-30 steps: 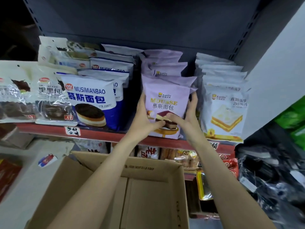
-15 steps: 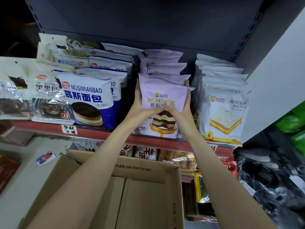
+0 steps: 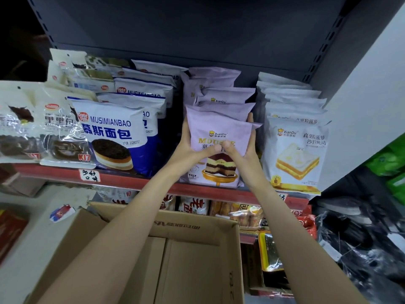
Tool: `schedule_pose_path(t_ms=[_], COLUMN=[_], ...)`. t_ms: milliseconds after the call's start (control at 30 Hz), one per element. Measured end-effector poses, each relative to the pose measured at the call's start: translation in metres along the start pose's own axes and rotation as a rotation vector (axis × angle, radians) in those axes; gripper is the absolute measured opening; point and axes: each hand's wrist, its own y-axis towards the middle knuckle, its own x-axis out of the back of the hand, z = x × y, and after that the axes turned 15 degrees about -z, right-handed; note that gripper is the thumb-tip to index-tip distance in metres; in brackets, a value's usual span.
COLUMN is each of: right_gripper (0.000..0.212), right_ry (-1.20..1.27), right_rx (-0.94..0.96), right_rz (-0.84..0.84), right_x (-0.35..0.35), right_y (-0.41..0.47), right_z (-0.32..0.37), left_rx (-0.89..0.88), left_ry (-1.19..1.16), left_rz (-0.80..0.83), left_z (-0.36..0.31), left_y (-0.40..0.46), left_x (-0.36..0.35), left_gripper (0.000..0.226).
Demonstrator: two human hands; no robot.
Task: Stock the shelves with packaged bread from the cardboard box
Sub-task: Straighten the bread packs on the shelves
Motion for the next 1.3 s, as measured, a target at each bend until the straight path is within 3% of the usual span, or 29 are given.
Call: schedule_pose_path(t_ms=[167, 267, 367, 433, 533, 633, 767, 900, 967, 1133, 1300], right_gripper=[0.100, 0.088, 0.062, 0.047, 0.033, 0.034, 0.042, 0.048, 0.051, 0.056, 0.059], right_ry=[-0.095, -0.226, -0.437, -0.579, -0.793, -1.000, -1.123, -1.079, -1.078, -1.088, -1.209], right_rx=[0.009, 0.173, 0.405, 0.547, 0.743, 0.861, 0.876, 0.865, 0.854, 0.913, 0.756], right_rz=[0.065, 0.034, -0.102, -0.106, 0.059, 0.273, 0.536, 0.707, 0.750, 0.637, 0.720], right_x=[0.013, 0.030, 0.043, 0.041, 0.029, 0.012, -0.005, -0.010, -0.011, 0.008, 0.029], right_y=[0.002, -0.002, 0.017, 0.050, 0.116, 0.168, 0.206, 0.217, 0.222, 0.226, 0.231], right_z=[0.016, 0.040, 0.072, 0.088, 0.090, 0.081, 0.071, 0.073, 0.073, 0.074, 0.071], left_rx=[-0.037, -0.273, -0.672, -0.812, -0.741, -0.721, -0.778, -0.774, -0.757, -0.729, -0.706], left_ry=[0.073, 0.100, 0.531, 0.921, 1.241, 1.358, 1.306, 1.263, 1.264, 1.262, 1.276], left_rz=[-0.104, -0.226, -0.262, -0.186, 0.013, 0.097, 0.048, 0.005, 0.001, 0.005, 0.012], left_z=[-0.013, -0.033, -0.057, -0.072, -0.089, -0.085, -0.078, -0.074, -0.074, -0.073, -0.075], left_y=[-0.006, -0.012, -0.004, 0.008, 0.020, 0.026, 0.025, 0.022, 0.021, 0.019, 0.018], left_x=[-0.002, 0.002, 0.007, 0.007, 0.005, 0.002, 0.004, 0.006, 0.006, 0.006, 0.005], left_gripper=[0.123, 0.093, 0.076, 0.090, 0.112, 0.111, 0.107, 0.105, 0.105, 0.103, 0.104])
